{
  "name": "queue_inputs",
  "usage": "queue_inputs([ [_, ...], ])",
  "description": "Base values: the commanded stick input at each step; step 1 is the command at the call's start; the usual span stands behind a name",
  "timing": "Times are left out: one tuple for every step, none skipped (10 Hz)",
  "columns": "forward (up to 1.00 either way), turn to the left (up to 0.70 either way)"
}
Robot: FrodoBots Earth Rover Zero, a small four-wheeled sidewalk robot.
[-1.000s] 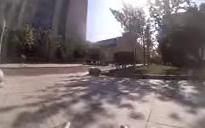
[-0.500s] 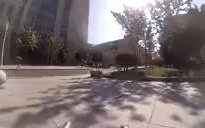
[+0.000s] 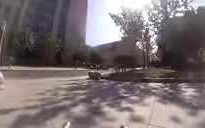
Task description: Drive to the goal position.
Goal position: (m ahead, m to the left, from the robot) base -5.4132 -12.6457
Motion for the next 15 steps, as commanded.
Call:
queue_inputs([
  [0.63, -0.32],
  [0.63, -0.32],
  [0.63, -0.32],
  [0.63, -0.32],
  [0.63, -0.32],
  [0.63, -0.32],
  [0.63, -0.32],
  [0.64, -0.32],
  [0.64, -0.32],
  [0.64, -0.32],
  [0.64, -0.32],
  [0.65, -0.32],
  [0.65, -0.32],
  [0.65, -0.32],
  [0.65, -0.32],
])
